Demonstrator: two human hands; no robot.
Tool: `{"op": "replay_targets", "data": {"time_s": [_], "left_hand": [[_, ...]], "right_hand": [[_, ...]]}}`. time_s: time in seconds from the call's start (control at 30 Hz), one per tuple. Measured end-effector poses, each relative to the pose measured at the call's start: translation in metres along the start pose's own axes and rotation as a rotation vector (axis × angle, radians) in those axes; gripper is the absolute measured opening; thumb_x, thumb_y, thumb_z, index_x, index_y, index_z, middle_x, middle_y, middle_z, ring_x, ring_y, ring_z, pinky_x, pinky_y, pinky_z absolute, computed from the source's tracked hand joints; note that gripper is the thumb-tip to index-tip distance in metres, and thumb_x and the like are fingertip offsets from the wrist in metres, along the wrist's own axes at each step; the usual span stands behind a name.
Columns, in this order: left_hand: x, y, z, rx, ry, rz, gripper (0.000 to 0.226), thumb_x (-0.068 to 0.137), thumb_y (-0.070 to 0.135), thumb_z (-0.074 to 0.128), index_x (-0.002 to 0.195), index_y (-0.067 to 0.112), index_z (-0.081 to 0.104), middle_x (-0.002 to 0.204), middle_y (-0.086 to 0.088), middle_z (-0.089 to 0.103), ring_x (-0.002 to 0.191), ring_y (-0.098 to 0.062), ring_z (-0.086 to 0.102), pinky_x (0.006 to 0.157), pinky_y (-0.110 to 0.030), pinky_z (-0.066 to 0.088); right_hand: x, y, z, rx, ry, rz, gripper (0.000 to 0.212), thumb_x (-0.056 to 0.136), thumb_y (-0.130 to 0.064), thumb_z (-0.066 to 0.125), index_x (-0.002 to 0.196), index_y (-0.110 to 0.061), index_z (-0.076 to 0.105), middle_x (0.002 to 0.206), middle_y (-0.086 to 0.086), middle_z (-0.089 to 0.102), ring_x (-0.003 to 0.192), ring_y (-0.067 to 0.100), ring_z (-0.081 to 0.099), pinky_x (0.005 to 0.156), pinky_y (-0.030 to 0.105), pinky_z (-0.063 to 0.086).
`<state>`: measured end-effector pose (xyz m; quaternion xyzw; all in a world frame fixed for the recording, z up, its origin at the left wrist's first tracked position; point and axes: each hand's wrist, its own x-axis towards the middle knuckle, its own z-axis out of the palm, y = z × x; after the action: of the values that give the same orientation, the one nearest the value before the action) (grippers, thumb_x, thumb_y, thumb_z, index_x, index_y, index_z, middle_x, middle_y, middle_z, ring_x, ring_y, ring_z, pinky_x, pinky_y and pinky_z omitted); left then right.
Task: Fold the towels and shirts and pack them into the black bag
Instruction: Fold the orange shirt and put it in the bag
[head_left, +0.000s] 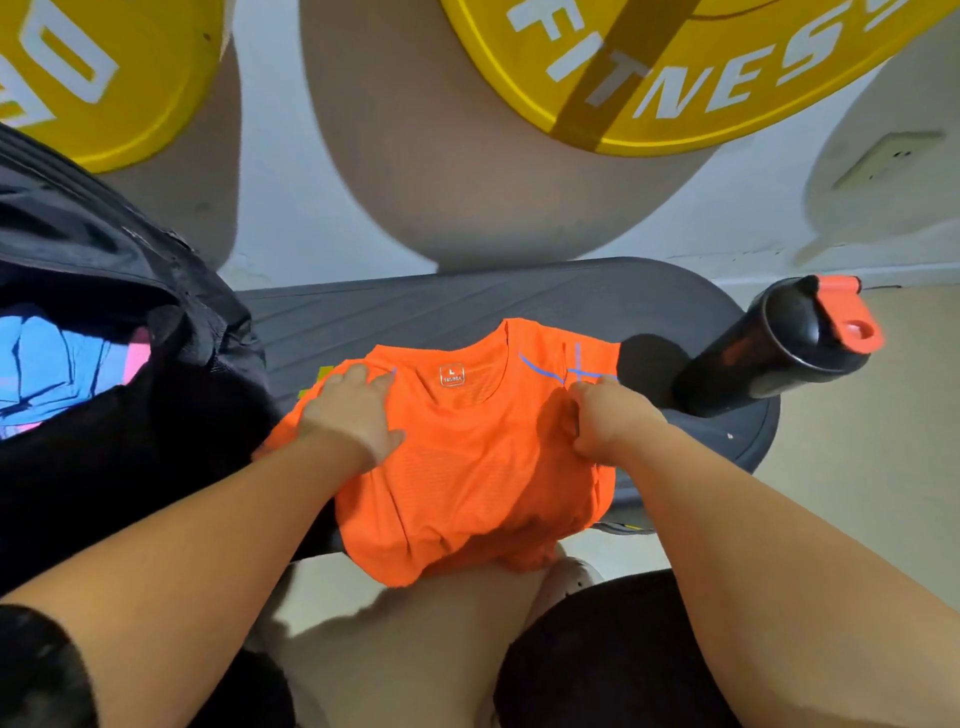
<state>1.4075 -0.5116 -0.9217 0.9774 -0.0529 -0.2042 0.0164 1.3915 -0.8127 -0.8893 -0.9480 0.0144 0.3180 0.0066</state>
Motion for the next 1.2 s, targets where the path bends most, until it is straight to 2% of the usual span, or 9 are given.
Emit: {"op": "replay_targets", "data": {"time_s": [0.13, 0.27, 0.37, 0.43, 0.53, 0.63, 0.8, 1.0, 1.2], "left_hand": [[0.003, 0.0, 0.009, -0.018, 0.051, -0.012, 0.09, 0.078, 0.059, 0.07, 0.154, 0.031, 0.029, 0.148, -0.005, 0.035, 0.132, -0.031, 0.037, 0.11, -0.044, 0.038], [0.0, -0.008, 0.014, -0.057, 0.086, 0.006, 0.087, 0.078, 0.06, 0.069, 0.152, 0.033, 0.031, 0.151, -0.003, 0.034, 0.136, -0.03, 0.034, 0.11, -0.047, 0.038], [-0.004, -0.009, 0.014, -0.089, 0.092, 0.018, 0.086, 0.077, 0.059, 0.069, 0.151, 0.031, 0.034, 0.151, -0.003, 0.035, 0.137, -0.03, 0.033, 0.11, -0.049, 0.038], [-0.006, -0.01, 0.012, -0.098, 0.09, 0.029, 0.087, 0.075, 0.058, 0.072, 0.149, 0.029, 0.036, 0.149, -0.004, 0.038, 0.135, -0.031, 0.035, 0.109, -0.049, 0.039], [-0.009, -0.01, 0.006, -0.146, 0.111, 0.032, 0.084, 0.072, 0.054, 0.076, 0.144, 0.028, 0.042, 0.141, -0.004, 0.044, 0.129, -0.032, 0.042, 0.104, -0.05, 0.042], [-0.007, -0.009, -0.003, -0.186, 0.177, 0.007, 0.072, 0.076, 0.05, 0.074, 0.138, 0.027, 0.046, 0.134, -0.005, 0.047, 0.122, -0.035, 0.046, 0.097, -0.051, 0.046], [0.009, -0.012, -0.014, -0.195, 0.197, -0.051, 0.064, 0.087, 0.047, 0.064, 0.141, 0.02, 0.043, 0.135, -0.009, 0.048, 0.123, -0.037, 0.044, 0.096, -0.051, 0.043], [0.033, -0.016, -0.02, -0.145, 0.095, -0.173, 0.048, 0.091, 0.052, 0.058, 0.126, 0.019, 0.056, 0.127, -0.009, 0.055, 0.122, -0.033, 0.046, 0.097, -0.045, 0.042], [0.052, -0.017, -0.025, -0.226, 0.036, -0.205, 0.019, 0.088, 0.037, 0.06, 0.094, 0.019, 0.062, 0.107, -0.008, 0.063, 0.104, -0.032, 0.059, 0.087, -0.039, 0.051]], "right_hand": [[-0.004, 0.018, -0.003, 0.205, 0.121, 0.059, 0.005, 0.087, -0.02, 0.058, 0.089, -0.018, 0.062, 0.094, 0.009, 0.065, 0.092, 0.032, 0.064, 0.07, 0.031, 0.046], [-0.016, 0.047, -0.015, 0.455, 0.326, 0.336, 0.02, 0.083, -0.034, 0.064, 0.082, -0.014, 0.061, 0.085, 0.013, 0.069, 0.08, 0.036, 0.064, 0.068, 0.03, 0.042], [-0.033, 0.056, -0.012, 0.316, -0.092, 0.466, 0.029, 0.092, -0.029, 0.056, 0.1, -0.003, 0.065, 0.069, 0.012, 0.07, 0.062, 0.025, 0.068, 0.07, 0.033, 0.056], [-0.035, 0.048, -0.006, 0.257, -0.234, 0.503, 0.037, 0.093, -0.03, 0.053, 0.117, -0.002, 0.061, 0.08, 0.014, 0.07, 0.072, 0.029, 0.07, 0.078, 0.04, 0.059], [-0.03, 0.024, -0.02, 0.146, 0.122, 0.409, 0.051, 0.089, -0.054, 0.052, 0.118, -0.012, 0.058, 0.107, 0.009, 0.067, 0.1, 0.035, 0.066, 0.083, 0.039, 0.052], [-0.026, -0.004, -0.037, 0.068, 0.387, 0.135, 0.033, 0.093, -0.045, 0.052, 0.106, -0.015, 0.05, 0.106, 0.01, 0.066, 0.099, 0.036, 0.064, 0.069, 0.036, 0.04], [0.016, -0.029, -0.028, 0.063, 0.171, -0.091, 0.039, 0.092, -0.035, 0.052, 0.127, -0.017, 0.053, 0.125, 0.009, 0.053, 0.118, 0.033, 0.052, 0.093, 0.042, 0.047], [0.071, -0.028, -0.022, 0.054, 0.321, -0.003, 0.06, 0.096, -0.043, 0.049, 0.151, -0.026, 0.032, 0.145, 0.006, 0.043, 0.133, 0.034, 0.038, 0.105, 0.049, 0.034], [0.092, -0.011, -0.028, 0.112, 0.41, 0.066, 0.023, 0.091, -0.038, 0.055, 0.106, -0.026, 0.068, 0.111, 0.009, 0.06, 0.107, 0.036, 0.054, 0.086, 0.04, 0.042]]}}
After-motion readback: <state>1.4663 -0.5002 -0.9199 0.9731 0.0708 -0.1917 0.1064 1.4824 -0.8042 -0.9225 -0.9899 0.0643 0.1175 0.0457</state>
